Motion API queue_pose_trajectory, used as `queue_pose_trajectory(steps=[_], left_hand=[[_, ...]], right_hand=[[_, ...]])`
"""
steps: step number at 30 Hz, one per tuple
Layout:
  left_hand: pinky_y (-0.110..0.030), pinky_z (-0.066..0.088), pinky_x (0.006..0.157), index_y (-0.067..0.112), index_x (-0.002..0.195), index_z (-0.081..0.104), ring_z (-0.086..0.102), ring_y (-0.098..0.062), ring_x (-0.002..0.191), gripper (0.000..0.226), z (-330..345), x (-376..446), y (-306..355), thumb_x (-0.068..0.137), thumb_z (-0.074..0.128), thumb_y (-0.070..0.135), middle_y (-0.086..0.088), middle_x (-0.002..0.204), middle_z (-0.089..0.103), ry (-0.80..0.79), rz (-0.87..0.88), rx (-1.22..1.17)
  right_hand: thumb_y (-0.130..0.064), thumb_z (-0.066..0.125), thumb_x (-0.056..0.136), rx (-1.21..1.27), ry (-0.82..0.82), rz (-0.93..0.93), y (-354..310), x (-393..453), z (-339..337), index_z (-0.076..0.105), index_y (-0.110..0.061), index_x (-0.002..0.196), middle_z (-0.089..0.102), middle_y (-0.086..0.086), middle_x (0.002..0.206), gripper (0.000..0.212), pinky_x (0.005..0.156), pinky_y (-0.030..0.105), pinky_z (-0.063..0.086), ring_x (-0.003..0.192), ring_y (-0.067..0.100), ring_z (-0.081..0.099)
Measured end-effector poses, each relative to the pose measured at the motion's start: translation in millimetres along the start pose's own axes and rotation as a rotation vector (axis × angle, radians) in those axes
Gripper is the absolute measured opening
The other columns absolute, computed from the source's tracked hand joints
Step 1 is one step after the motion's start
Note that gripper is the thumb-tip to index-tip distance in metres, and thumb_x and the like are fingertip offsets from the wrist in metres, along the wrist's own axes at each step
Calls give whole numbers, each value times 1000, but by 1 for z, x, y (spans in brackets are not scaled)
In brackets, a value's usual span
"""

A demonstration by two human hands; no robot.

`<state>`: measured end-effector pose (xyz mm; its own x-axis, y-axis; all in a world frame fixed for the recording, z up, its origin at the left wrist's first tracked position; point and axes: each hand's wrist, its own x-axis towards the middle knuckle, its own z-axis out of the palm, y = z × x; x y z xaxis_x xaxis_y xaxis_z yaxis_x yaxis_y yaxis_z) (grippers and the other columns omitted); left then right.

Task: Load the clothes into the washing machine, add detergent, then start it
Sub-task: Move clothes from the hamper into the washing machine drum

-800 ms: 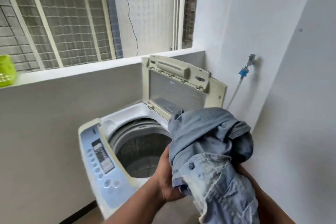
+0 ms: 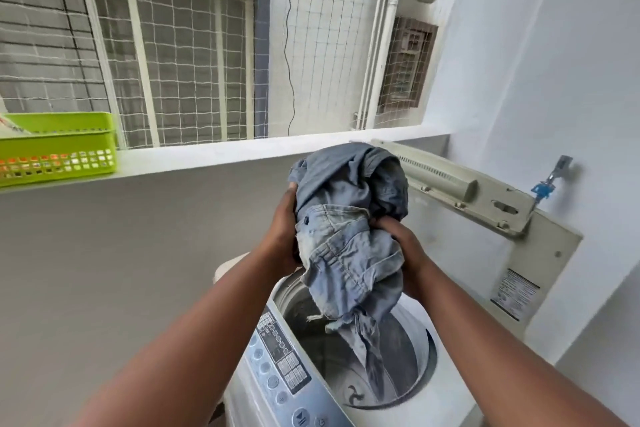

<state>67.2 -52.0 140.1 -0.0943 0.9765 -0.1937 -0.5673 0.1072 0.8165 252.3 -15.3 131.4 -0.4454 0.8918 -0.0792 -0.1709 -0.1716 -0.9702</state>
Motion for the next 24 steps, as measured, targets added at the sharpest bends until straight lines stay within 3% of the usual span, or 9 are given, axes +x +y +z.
queue_pose_trajectory(steps=[4, 7, 11, 15, 16, 18, 20, 22, 24], left_hand=[[-36, 51, 77, 12, 115, 65, 73, -26, 86, 59, -4, 45, -24, 95, 32, 58, -12, 100, 74, 44, 16, -33], [-39, 51, 83, 11, 122, 63, 70, -28, 94, 62, -15, 86, -55, 94, 35, 58, -14, 110, 71, 109, -56, -22], [-38, 51, 79, 10, 109, 70, 72, -30, 87, 56, -34, 135, -113, 93, 41, 55, -15, 104, 73, 224, -245, 8], [-38, 50, 87, 7, 110, 70, 66, -32, 100, 57, -63, 175, -168, 90, 46, 55, -16, 106, 72, 374, -426, 82], [-35, 52, 84, 7, 107, 72, 67, -30, 96, 56, -69, 183, -179, 90, 47, 54, -15, 102, 73, 410, -466, 122], [-24, 54, 62, 8, 95, 74, 70, -22, 72, 52, -83, 203, -202, 92, 47, 52, -11, 83, 75, 430, -571, 225], [-15, 46, 45, 11, 83, 70, 65, -17, 53, 47, -94, 218, -225, 95, 46, 49, -6, 69, 72, 440, -665, 316], [-16, 47, 46, 11, 85, 68, 62, -18, 59, 42, -111, 234, -253, 98, 44, 44, -7, 74, 70, 428, -743, 383], [-20, 54, 63, 5, 102, 67, 60, -21, 76, 42, -133, 248, -283, 101, 39, 36, -16, 98, 69, 478, -773, 478]], right_hand=[[-35, 68, 67, -4, 3, 57, 30, 60, -31, 68, -11, 90, 67, 12, 81, 33, 73, 37, 47, 81, 28, 62], [-33, 69, 70, 1, 14, 185, 69, 93, -58, 70, -10, 92, 69, 15, 85, 32, 75, 39, 51, 83, 31, 64], [-24, 58, 84, 54, 37, 402, 131, 119, -100, 72, -5, 91, 70, 18, 83, 24, 69, 35, 52, 77, 31, 66], [-28, 57, 84, 13, 58, 669, 196, 144, -130, 72, -3, 85, 72, 20, 80, 30, 71, 35, 54, 70, 32, 67], [-29, 57, 82, -36, 76, 734, 206, 149, -134, 73, -2, 86, 72, 21, 81, 32, 70, 35, 54, 69, 32, 67], [-23, 54, 84, -141, 113, 849, 230, 162, -141, 71, 0, 79, 71, 20, 71, 29, 59, 29, 51, 57, 30, 66], [-17, 51, 81, -222, 161, 914, 256, 175, -145, 67, -2, 78, 69, 19, 69, 22, 56, 28, 49, 55, 29, 64], [-20, 52, 71, -307, 191, 944, 285, 187, -147, 66, -7, 80, 70, 19, 81, 21, 64, 34, 53, 69, 33, 67], [-22, 51, 66, -387, 186, 952, 320, 197, -150, 66, -10, 82, 70, 17, 87, 25, 72, 37, 53, 83, 33, 68]])
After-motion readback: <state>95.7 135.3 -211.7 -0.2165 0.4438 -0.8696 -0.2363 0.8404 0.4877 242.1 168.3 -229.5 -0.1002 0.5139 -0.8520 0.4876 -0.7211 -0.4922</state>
